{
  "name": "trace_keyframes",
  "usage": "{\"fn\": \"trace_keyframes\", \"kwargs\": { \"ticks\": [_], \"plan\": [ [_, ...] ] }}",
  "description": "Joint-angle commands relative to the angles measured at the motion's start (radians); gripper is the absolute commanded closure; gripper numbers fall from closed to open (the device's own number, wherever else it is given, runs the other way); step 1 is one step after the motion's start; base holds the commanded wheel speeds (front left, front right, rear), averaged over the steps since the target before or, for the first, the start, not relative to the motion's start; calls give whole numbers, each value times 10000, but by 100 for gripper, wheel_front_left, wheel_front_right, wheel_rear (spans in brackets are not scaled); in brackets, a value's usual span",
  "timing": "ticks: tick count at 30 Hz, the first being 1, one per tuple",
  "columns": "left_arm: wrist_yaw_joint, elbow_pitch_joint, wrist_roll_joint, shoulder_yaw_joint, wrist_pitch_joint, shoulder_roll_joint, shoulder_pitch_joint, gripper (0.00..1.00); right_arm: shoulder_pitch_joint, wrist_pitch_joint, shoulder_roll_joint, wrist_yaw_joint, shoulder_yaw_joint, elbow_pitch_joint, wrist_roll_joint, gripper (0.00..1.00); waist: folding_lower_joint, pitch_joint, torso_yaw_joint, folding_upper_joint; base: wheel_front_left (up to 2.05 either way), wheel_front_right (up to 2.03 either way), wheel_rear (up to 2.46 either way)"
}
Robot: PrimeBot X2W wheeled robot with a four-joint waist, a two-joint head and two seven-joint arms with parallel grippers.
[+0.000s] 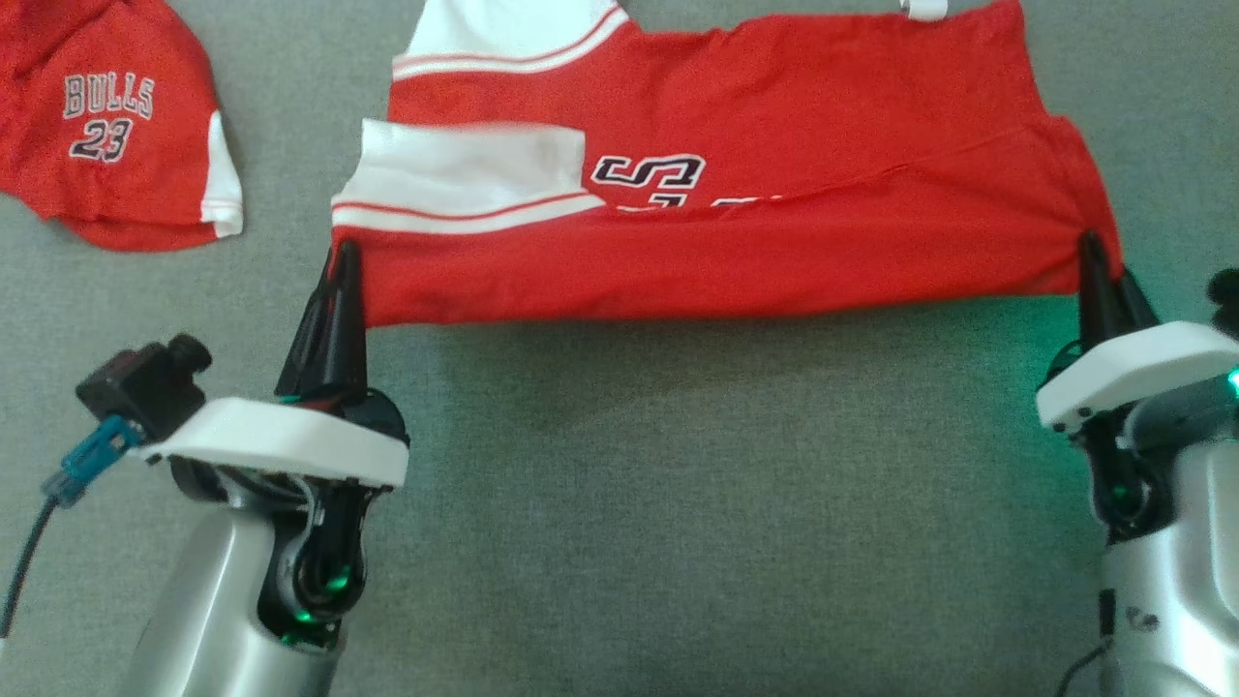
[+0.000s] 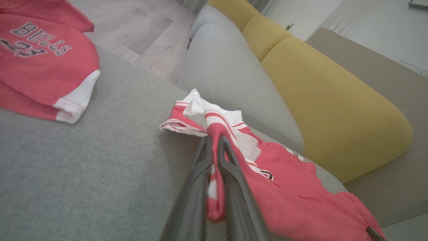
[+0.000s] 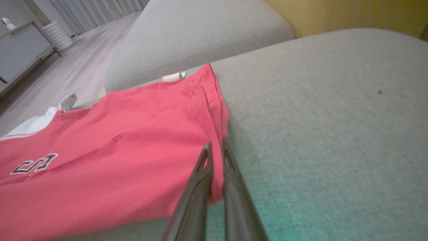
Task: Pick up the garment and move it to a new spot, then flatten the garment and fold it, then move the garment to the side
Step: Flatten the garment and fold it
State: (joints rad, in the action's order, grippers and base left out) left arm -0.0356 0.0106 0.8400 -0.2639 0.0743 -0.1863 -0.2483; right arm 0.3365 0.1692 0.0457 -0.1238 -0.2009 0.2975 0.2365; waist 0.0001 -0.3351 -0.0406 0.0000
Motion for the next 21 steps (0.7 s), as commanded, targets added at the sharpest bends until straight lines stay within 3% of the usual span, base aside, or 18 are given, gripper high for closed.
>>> {"fn": "trace_keyframes", "kwargs": {
  "ticks": [1,8,17,18,19,21],
  "plan": [
    [-77,767,-122,261,91,-321,-162,100,-98,164,45,-69,88,-690,125,100,-1,181,-34,0,0,0,0],
    [-573,2140,-223,6,638,-659,1235,100,-1874,1079,45,-69,-36,-2284,353,100,-1,591,10,0,0,0,0],
    [-821,1886,330,-37,221,-182,3158,100,-3691,1082,45,-69,-295,-2681,707,100,-1,729,142,0,0,0,0],
    [-817,1778,336,-43,178,-170,3252,100,-3770,1045,45,-69,-292,-2629,689,97,-1,733,166,0,0,0,0],
    [-809,1662,324,-64,153,-171,3321,100,-3821,996,45,-69,-280,-2578,667,87,-1,732,185,0,0,0,0],
    [-792,1429,313,-91,122,-174,3382,100,-3857,878,45,-69,-259,-2490,647,53,-1,715,222,0,0,0,0]
  ]
}}
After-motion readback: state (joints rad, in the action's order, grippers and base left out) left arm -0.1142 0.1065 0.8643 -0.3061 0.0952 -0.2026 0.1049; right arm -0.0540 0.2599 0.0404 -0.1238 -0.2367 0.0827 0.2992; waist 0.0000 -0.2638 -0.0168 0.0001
